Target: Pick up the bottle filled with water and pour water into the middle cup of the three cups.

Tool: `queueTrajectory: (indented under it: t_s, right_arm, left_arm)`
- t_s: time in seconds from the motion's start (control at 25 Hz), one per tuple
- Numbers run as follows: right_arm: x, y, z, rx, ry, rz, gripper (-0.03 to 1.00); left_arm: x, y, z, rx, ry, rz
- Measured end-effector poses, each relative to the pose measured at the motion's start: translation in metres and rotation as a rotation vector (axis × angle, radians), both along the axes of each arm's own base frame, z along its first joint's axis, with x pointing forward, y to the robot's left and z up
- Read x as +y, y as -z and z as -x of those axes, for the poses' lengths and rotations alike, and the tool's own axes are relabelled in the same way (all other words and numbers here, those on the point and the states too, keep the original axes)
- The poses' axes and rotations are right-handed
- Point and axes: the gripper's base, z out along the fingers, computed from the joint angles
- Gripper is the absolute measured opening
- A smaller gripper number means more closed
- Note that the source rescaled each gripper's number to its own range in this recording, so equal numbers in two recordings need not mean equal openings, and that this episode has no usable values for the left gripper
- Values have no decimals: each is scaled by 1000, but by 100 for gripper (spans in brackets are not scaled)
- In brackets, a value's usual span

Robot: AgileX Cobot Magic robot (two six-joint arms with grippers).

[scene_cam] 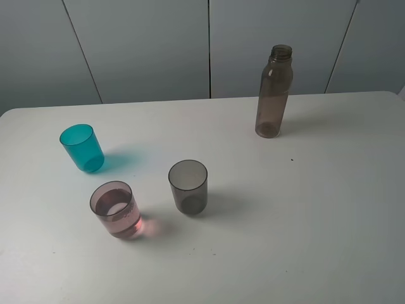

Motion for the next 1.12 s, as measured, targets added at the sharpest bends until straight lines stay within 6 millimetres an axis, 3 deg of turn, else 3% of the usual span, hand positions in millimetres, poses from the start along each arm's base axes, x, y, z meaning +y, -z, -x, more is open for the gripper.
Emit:
queueTrajectory:
  t_s: [1.12]
  right_arm:
    - [-1, 0, 0, 0, -7, -4, 100]
  left_arm:
    - [0, 0, 0, 0, 0, 0]
